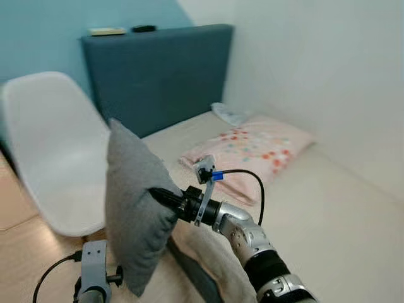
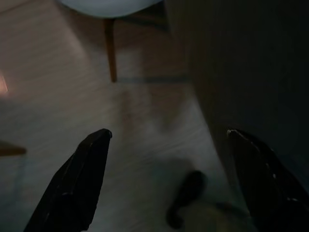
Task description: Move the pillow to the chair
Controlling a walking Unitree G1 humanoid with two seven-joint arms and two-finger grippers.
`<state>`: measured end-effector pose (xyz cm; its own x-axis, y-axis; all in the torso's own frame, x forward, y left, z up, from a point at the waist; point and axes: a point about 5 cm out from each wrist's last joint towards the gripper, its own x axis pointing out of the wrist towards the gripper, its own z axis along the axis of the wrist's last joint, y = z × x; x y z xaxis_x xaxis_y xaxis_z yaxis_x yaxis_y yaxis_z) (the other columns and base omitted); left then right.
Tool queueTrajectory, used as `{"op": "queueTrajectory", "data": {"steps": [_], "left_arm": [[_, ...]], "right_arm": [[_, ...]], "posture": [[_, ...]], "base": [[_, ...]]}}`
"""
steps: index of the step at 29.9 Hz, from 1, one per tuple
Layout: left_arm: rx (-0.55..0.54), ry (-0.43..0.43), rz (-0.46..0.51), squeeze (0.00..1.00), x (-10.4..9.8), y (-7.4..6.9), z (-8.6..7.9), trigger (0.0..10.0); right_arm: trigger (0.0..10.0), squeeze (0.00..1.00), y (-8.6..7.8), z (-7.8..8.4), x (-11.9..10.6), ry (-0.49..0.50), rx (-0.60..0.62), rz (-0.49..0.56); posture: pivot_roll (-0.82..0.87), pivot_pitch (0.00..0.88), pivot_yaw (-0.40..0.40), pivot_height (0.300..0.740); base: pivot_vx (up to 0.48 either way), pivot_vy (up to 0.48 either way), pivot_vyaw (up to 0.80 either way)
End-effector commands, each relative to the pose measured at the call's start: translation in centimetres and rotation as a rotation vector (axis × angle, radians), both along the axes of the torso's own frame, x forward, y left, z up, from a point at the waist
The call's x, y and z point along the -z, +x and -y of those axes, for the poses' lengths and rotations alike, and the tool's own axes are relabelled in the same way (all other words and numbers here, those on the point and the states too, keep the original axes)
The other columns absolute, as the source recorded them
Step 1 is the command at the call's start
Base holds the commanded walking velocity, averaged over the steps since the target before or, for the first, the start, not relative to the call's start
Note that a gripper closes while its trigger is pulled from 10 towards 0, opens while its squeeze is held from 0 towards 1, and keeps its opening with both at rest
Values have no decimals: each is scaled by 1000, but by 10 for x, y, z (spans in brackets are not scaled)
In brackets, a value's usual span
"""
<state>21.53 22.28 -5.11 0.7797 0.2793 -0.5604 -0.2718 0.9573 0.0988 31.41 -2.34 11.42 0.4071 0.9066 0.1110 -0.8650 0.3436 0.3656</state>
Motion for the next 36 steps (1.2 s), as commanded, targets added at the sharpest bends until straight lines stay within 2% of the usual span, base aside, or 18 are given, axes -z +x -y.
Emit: {"op": "queueTrajectory", "data": {"steps": [1, 13, 22, 23, 24, 27, 30, 33, 36], "left_arm": [[4, 8, 6, 0, -1, 2, 0, 10000], [5, 23, 13, 0, -3, 4, -1, 10000], [18, 27, 13, 0, -4, 5, -1, 10000], [39, 30, 17, 0, -4, 6, 1, 10000], [39, 30, 17, 0, -4, 6, 1, 10000], [103, 33, 45, 0, -8, 14, 9, 10000], [125, 33, 58, 0, -10, 17, 12, 10000], [214, 41, 113, 0, -20, 30, 23, 10000], [247, 45, 139, 0, -24, 37, 27, 10000]], "right_arm": [[10000, 0, 4, -11, -21, 54, -3, 88], [10000, 0, 4, -8, -12, -17, 19, 101], [10000, 0, 4, -7, -12, 3, 36, 95], [10000, 0, 6, -4, -12, 48, 62, 65], [10000, 0, 6, -4, -12, 48, 62, 65], [10000, 0, 11, 6, -5, 102, 138, -3], [10000, 0, 12, 9, -1, 103, 162, -20], [10000, 0, 14, 22, 9, 98, 249, -65], [10000, 0, 15, 28, 13, 74, 283, -70]], "posture": [[191, 0, -118, 740], [190, 0, -113, 740], [188, 0, -107, 740], [187, 0, -103, 740], [187, 0, -103, 740], [187, 0, -96, 740], [187, 0, -95, 740], [179, 0, -88, 740], [174, 0, -82, 740]], "base": [[0, 0, 719], [0, 0, 719], [0, 0, 719], [0, 0, 719], [0, 0, 719], [0, 0, 719], [0, 0, 719], [0, 0, 719], [0, 0, 719]]}}
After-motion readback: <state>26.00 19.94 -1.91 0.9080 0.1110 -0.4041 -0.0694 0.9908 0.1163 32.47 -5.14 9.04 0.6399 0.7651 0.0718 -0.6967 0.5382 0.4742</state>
